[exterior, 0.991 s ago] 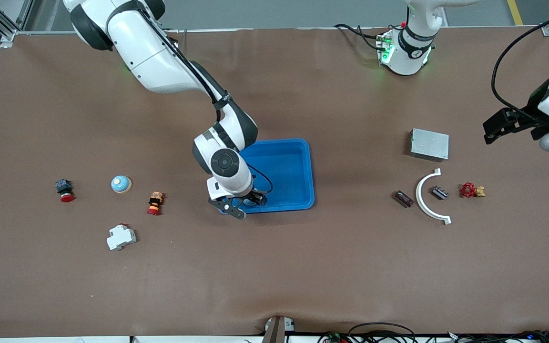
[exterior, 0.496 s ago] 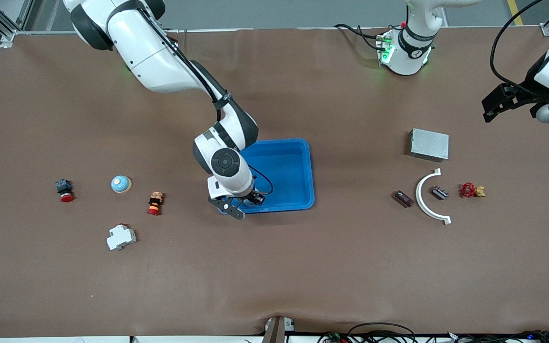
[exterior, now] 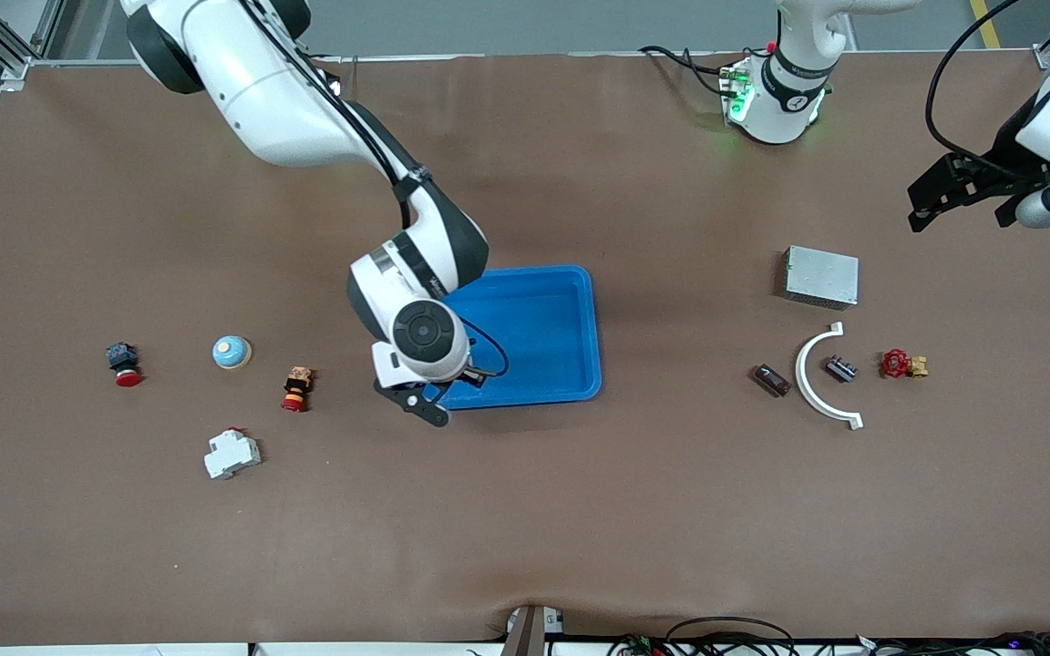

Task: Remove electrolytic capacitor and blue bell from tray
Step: 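Carry the second bell with the right gripper toward the white breaker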

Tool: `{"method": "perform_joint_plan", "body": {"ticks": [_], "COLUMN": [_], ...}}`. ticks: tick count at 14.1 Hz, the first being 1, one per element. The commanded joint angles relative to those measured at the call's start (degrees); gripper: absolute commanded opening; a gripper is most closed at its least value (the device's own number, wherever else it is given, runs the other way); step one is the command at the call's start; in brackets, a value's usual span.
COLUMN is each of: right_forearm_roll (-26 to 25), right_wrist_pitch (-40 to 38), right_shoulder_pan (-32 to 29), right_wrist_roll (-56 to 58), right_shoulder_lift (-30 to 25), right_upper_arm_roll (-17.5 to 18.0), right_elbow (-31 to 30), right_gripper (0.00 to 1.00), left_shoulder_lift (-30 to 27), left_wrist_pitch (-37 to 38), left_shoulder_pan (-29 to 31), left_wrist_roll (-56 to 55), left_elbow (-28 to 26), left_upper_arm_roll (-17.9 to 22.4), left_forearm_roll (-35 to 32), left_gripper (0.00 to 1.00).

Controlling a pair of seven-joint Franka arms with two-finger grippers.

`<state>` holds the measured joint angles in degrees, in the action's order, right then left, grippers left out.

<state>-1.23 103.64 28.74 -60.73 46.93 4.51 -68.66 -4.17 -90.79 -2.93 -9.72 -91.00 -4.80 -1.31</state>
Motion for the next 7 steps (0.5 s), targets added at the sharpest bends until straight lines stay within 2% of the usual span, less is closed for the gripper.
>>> {"method": "perform_joint_plan", "body": {"ticks": [1, 5, 7], "right_forearm_roll": [0.3, 0.3, -0.3], "right_wrist_pitch": [-8.2, -11.3, -10.7], "right_shoulder_pan": [-5.5, -16.1, -21.2], "right_wrist_roll": [10.2, 35.4, 49.6], "right_shoulder_lift": [-2.7, -11.2, -12.5], "right_upper_arm_roll": [1.0, 0.6, 0.4], "right_elbow": [2.9, -2.2, -3.2], "right_gripper": [0.00, 0.00, 0.00], "left_shoulder_lift": [0.4, 0.7, 0.8], "left_wrist_pitch": [0.5, 1.4, 1.6], "left_shoulder_pan": [-0.2, -0.3, -0.3], "left_wrist_roll": [0.8, 0.8, 0.8], "left_elbow": [1.6, 1.5, 1.6], "left_upper_arm_roll": [0.3, 0.1, 0.0], "left_forearm_roll": [0.7, 0.7, 0.5], "left_gripper": [1.00, 1.00, 1.00]}}
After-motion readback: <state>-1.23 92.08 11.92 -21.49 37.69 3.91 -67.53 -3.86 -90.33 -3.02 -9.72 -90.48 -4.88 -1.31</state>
